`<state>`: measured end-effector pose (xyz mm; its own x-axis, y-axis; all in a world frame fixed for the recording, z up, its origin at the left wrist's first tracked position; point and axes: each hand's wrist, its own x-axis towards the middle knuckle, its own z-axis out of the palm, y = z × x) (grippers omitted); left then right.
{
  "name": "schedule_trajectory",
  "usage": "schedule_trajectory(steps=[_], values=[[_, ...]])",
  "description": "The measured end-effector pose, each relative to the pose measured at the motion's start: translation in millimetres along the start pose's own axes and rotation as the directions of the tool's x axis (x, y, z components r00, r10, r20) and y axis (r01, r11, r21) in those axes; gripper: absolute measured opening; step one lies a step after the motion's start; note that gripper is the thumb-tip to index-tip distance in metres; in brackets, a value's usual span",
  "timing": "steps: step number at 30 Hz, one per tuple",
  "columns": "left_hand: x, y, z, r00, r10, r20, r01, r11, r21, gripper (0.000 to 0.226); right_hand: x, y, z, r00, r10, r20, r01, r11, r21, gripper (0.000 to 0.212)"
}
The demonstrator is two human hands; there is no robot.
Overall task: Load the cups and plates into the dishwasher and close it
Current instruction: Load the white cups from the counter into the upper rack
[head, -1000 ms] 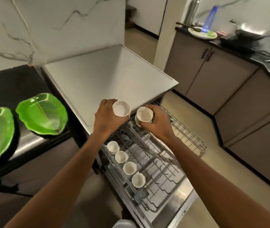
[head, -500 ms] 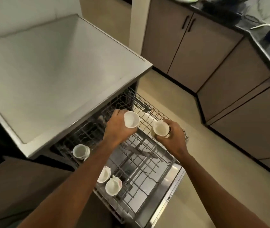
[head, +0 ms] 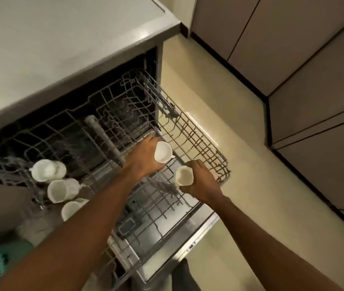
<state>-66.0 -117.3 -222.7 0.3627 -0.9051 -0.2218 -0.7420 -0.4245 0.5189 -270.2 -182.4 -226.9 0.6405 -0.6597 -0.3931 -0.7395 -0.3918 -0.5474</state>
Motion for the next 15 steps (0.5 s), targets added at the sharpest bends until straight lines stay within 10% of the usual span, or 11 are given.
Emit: schedule_trajectory(steps=[15], values=[[18.0,6.2,57.8,0.977,-0.149,0.154,0.142,0.988,0.051,0.078,22.9,37.9,17.9,0.976,-0.129,0.175,0.153,0.98,-0.129,0.073]])
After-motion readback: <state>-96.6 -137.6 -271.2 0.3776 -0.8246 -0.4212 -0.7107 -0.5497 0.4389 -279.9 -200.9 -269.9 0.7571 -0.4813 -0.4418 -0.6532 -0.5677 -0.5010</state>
